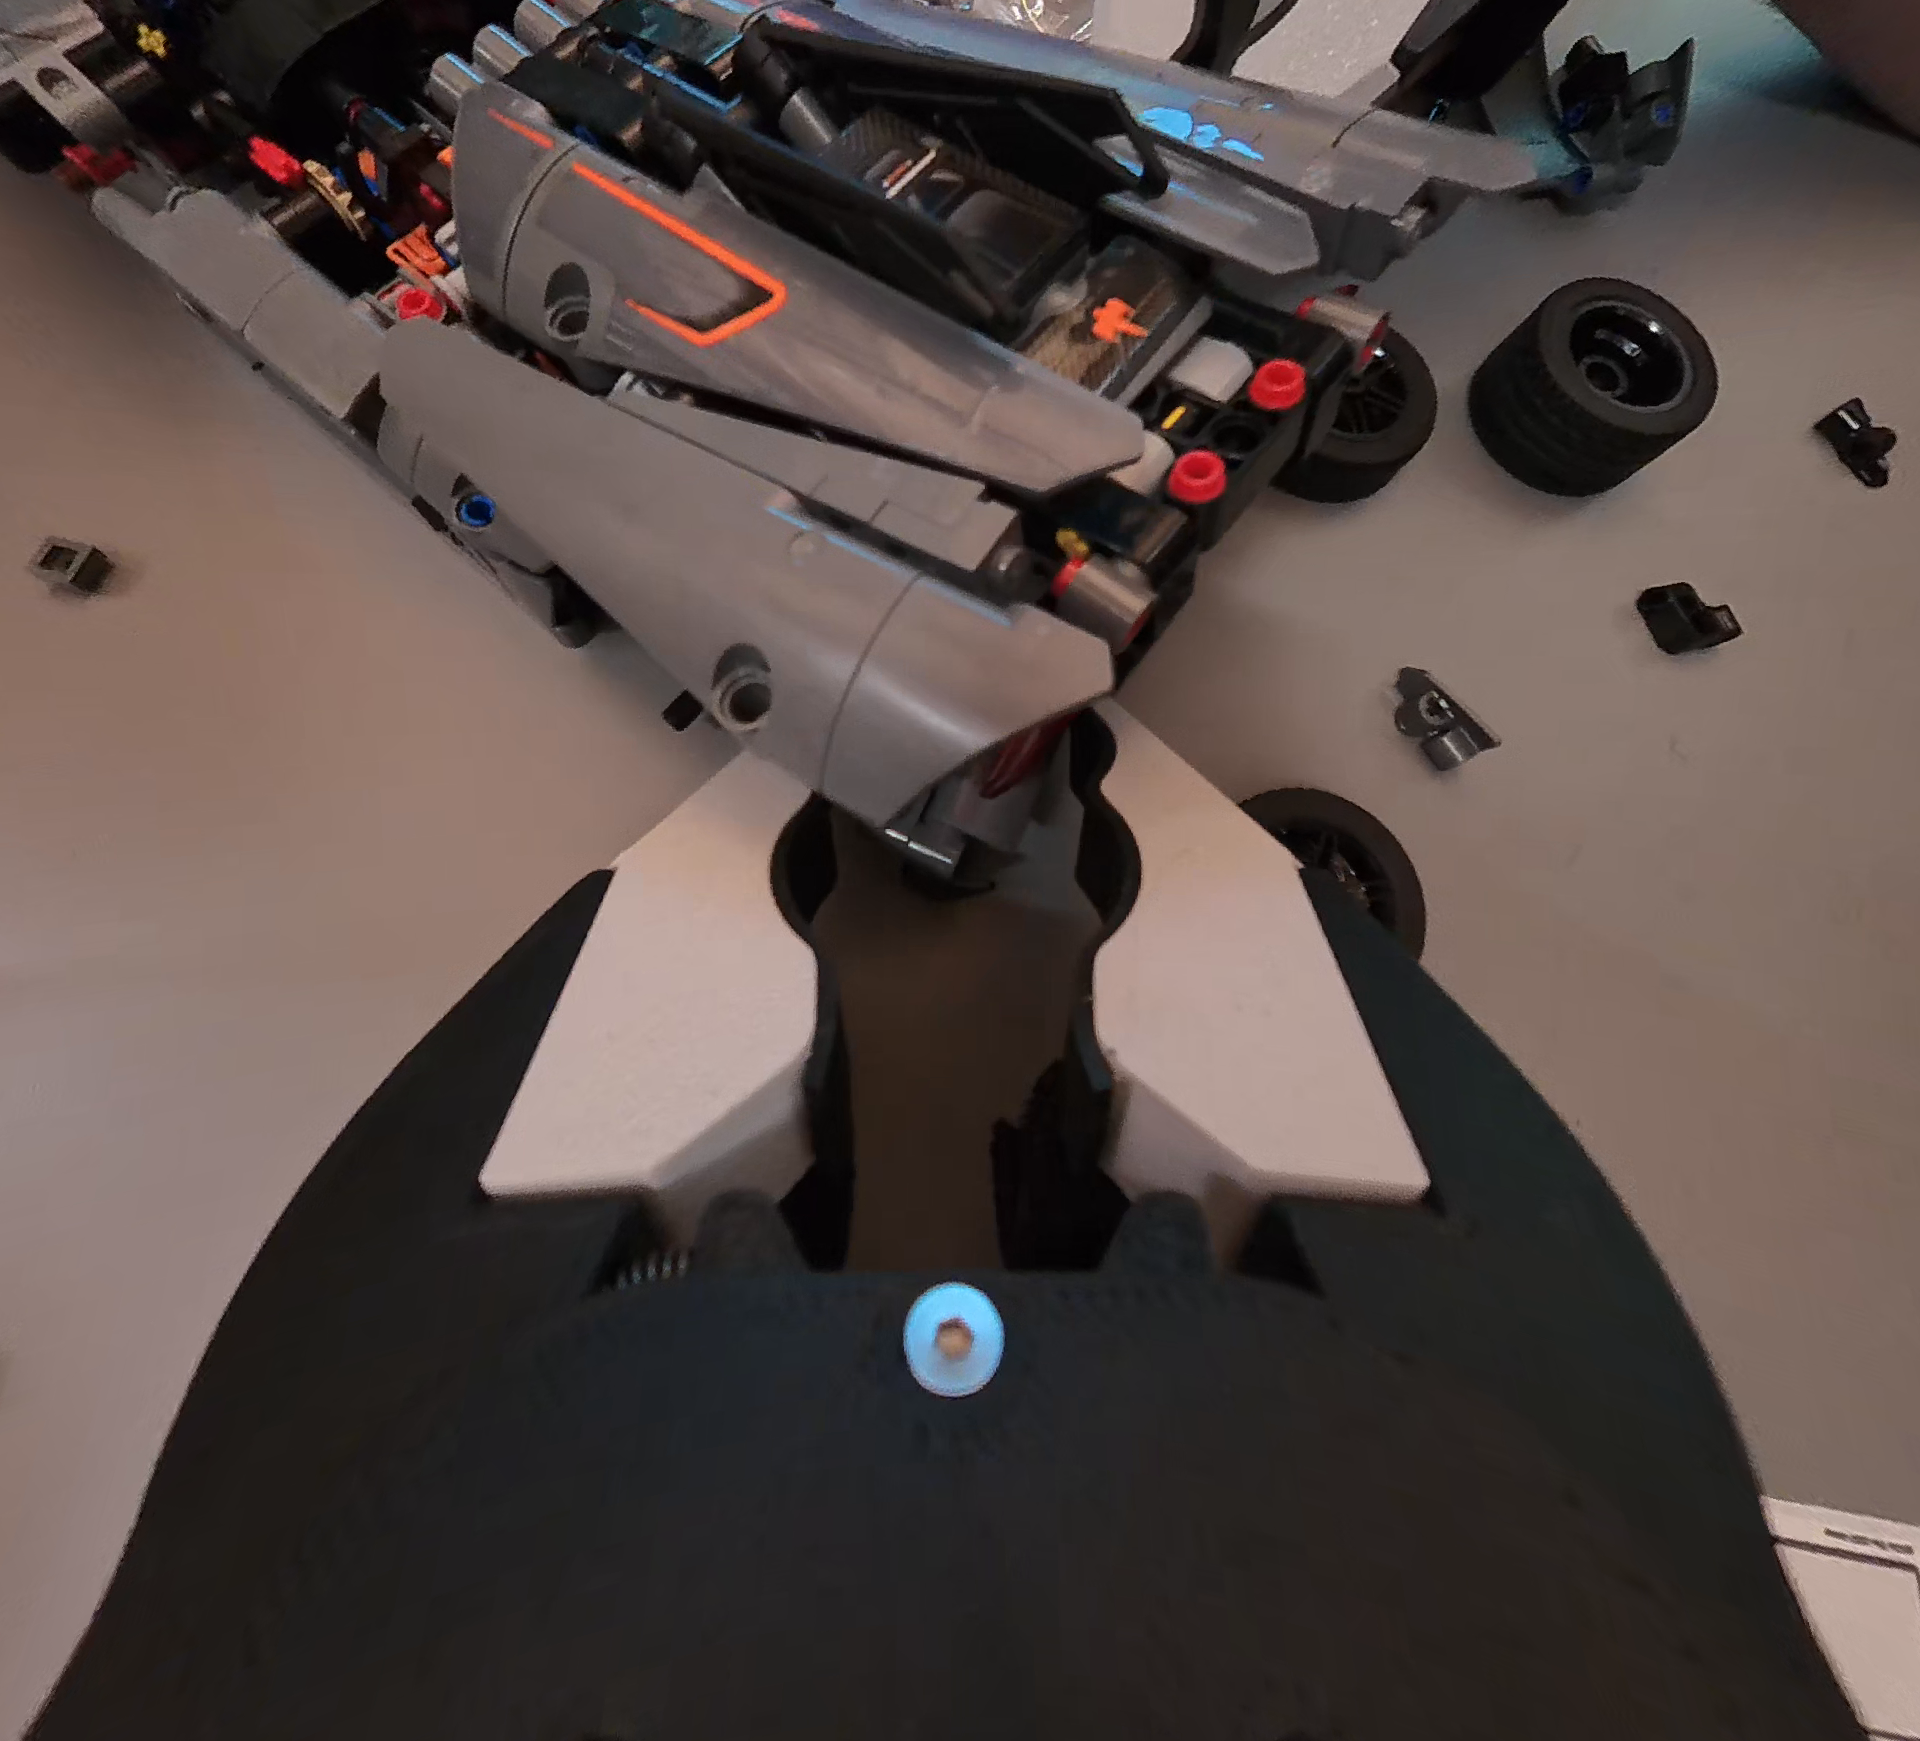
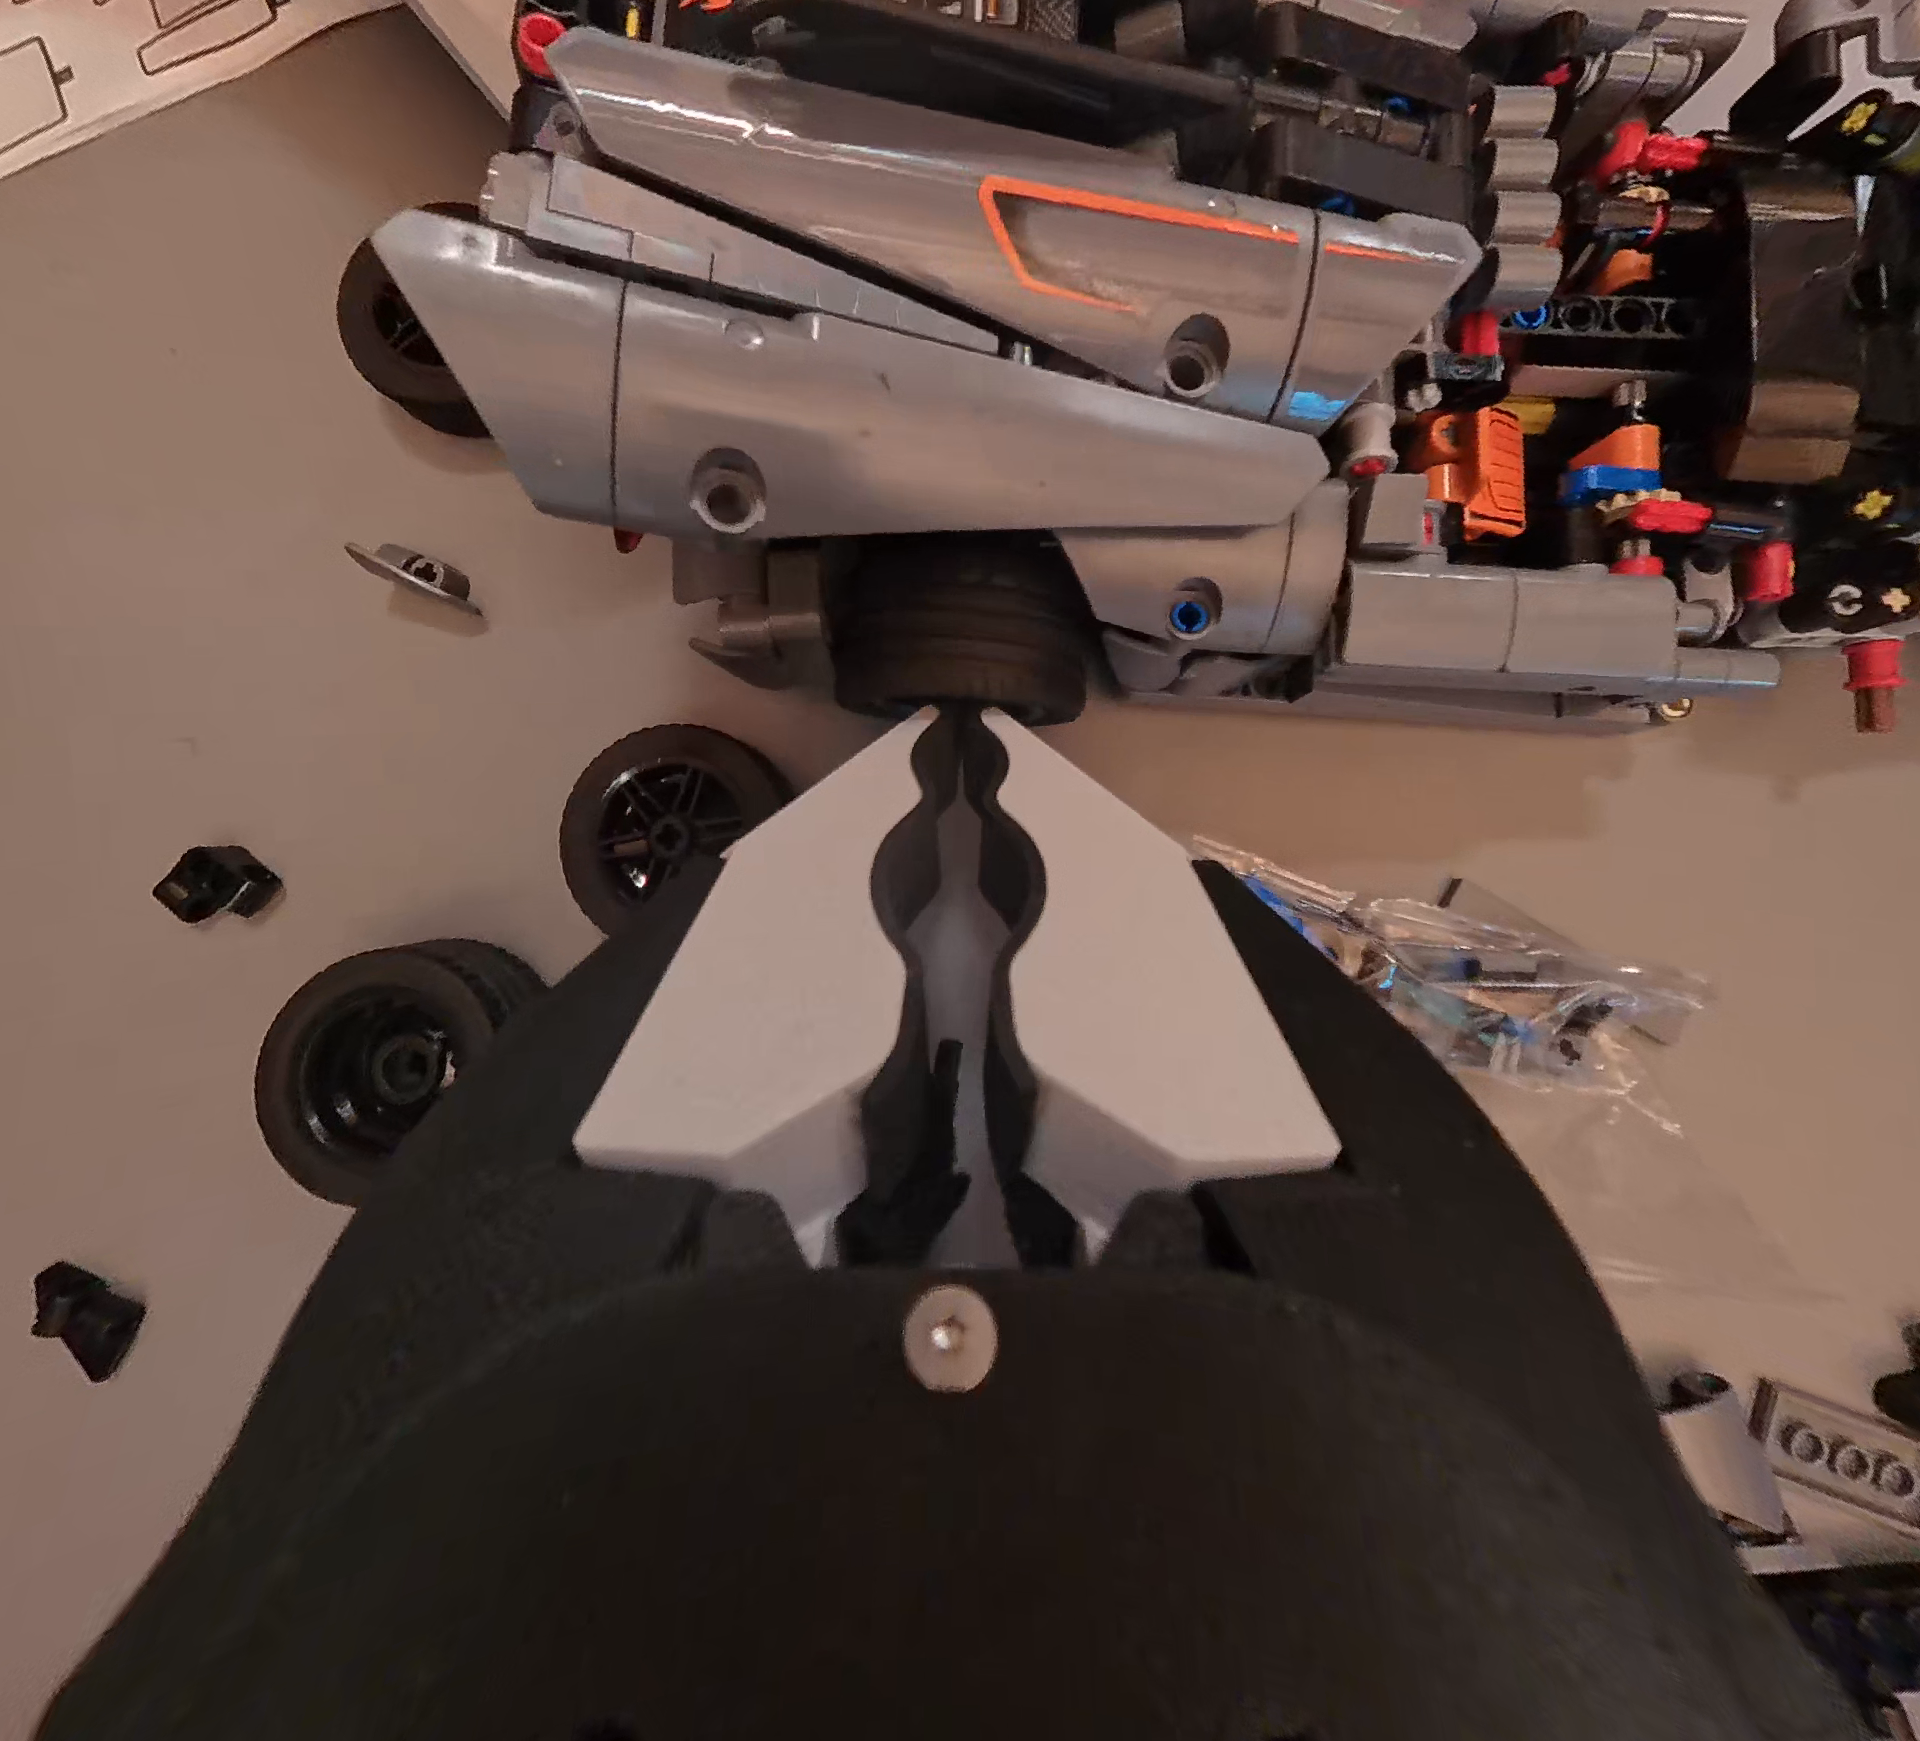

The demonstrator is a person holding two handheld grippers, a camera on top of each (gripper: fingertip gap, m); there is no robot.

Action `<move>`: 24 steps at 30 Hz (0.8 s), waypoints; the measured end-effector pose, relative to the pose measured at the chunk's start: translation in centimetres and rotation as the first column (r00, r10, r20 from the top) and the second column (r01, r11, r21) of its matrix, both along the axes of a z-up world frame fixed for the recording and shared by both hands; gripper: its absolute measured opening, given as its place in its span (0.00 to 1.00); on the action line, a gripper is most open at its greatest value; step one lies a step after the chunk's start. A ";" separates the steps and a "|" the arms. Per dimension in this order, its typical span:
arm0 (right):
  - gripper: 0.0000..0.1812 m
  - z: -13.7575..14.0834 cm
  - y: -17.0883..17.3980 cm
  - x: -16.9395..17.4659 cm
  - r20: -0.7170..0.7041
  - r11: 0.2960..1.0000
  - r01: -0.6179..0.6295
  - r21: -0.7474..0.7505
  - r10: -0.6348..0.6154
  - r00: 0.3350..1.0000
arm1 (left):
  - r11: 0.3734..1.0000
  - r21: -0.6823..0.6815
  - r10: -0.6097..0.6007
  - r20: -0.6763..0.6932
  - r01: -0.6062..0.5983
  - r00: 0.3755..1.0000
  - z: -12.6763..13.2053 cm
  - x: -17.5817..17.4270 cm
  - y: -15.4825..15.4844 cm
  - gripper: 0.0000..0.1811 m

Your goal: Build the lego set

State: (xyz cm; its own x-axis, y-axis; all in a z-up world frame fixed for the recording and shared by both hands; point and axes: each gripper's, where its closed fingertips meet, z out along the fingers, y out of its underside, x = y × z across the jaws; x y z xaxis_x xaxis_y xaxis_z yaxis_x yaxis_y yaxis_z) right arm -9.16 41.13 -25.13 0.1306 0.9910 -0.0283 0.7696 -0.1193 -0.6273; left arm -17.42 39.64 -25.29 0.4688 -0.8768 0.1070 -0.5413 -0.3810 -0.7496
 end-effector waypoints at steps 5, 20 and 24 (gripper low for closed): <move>0.00 0.0 0.0 0.0 0.025 0.999 -0.007 0.035 0.007 1.000 | 1.000 0.011 -0.001 -0.011 0.001 1.000 0.0 0.1 0.0 0.23; 0.00 0.4 0.3 0.5 0.023 1.000 -0.004 0.019 0.003 1.000 | 1.000 0.029 0.006 -0.015 -0.005 1.000 0.0 -0.1 0.3 0.23; 0.00 0.7 0.6 0.1 -0.008 0.999 0.011 0.032 -0.011 1.000 | 1.000 0.029 0.006 -0.020 -0.005 1.000 0.0 0.0 0.4 0.23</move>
